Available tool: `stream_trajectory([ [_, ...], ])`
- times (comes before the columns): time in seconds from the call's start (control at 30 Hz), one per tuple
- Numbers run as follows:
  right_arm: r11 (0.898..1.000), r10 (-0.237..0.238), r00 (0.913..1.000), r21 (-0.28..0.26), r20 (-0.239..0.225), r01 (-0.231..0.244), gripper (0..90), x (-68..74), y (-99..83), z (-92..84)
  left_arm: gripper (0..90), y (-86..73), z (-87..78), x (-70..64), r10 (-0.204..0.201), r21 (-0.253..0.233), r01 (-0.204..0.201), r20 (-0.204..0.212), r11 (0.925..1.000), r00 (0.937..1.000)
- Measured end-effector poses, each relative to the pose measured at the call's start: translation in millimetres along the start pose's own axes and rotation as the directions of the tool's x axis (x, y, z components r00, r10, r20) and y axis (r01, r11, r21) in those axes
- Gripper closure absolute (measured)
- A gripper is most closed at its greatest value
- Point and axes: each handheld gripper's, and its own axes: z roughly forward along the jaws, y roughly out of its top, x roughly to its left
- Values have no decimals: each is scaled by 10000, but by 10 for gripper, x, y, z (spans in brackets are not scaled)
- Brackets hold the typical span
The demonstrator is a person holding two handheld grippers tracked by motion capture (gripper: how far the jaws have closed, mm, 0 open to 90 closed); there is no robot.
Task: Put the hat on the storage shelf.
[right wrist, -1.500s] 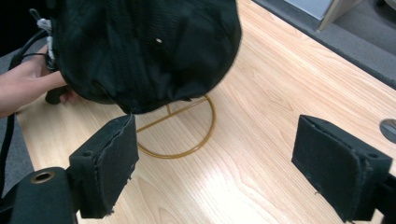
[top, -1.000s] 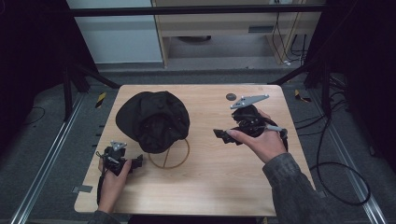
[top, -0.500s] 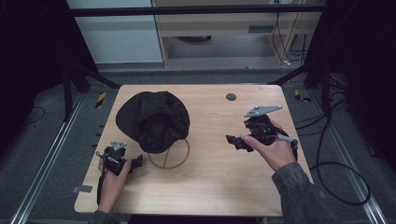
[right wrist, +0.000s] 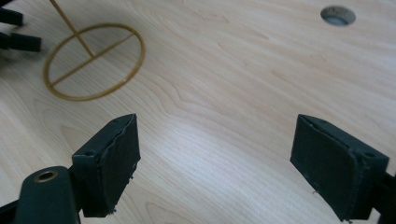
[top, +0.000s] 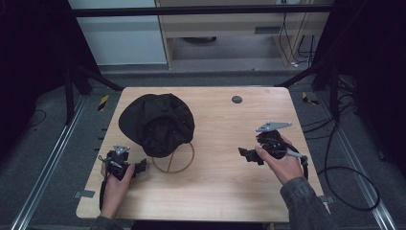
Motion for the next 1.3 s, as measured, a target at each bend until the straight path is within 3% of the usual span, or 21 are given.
stream_trajectory([
  [0.47,9968,754,9966,255,340,-763,156,-139,-419,354,0,0,0,0,1,2,-1,2,10000,10000],
  [0.93,9907,1190,9901,578,738,-1234,149,-190,-672,661,0,0,0,0,-1,1,1,1,10000,10000],
  [1.3,9840,1775,9769,-39,1189,-1783,144,-265,-685,785,0,0,0,0,0,0,0,1,10000,10000],
])
